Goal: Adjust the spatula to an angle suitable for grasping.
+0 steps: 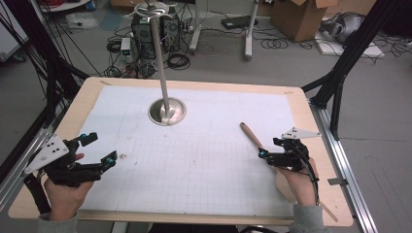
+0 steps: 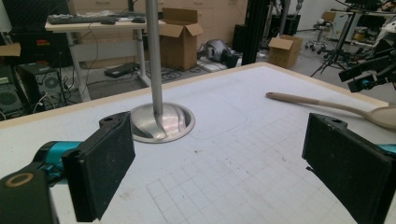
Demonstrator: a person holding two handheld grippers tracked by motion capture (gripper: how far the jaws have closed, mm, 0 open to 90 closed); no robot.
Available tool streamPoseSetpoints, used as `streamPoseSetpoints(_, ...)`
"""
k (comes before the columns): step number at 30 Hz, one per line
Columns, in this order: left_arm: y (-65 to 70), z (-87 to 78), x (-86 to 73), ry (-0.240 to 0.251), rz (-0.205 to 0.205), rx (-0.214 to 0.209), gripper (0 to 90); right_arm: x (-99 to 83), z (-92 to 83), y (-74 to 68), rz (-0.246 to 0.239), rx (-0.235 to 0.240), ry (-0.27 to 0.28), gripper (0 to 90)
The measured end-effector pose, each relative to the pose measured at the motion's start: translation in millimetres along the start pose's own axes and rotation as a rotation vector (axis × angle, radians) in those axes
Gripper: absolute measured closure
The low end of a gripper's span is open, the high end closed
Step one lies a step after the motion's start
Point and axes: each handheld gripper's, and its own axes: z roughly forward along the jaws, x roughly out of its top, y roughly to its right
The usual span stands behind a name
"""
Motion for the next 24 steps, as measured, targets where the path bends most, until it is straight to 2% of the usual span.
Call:
streamPoseSetpoints(4, -0.9, -0.1, 0.3, 0.001, -0.001, 0.003, 9.8, -1.0, -7.6, 2.1, -0.002, 0.006, 0.008, 23.2)
streamPoseSetpoints(6, -1.1, 0.2, 0.1, 0.003, -0.006, 0.003, 9.7, -2.0, -14.6, 5.3, -0.012, -0.001, 0.008, 23.1)
streamPoseSetpoints(12, -0.5, 1.1, -2.6, -0.013, -0.005, 0.002, 9.8, -7.7, -25.9, 15.5, -0.002, -0.021, 0.002, 23.1)
streamPoseSetpoints(24, -2.4, -1.3, -5.8, -0.024, -0.009, 0.013, 9.7, -19.8, -25.6, 23.4, 0.006, -0.03, -0.018, 23.1)
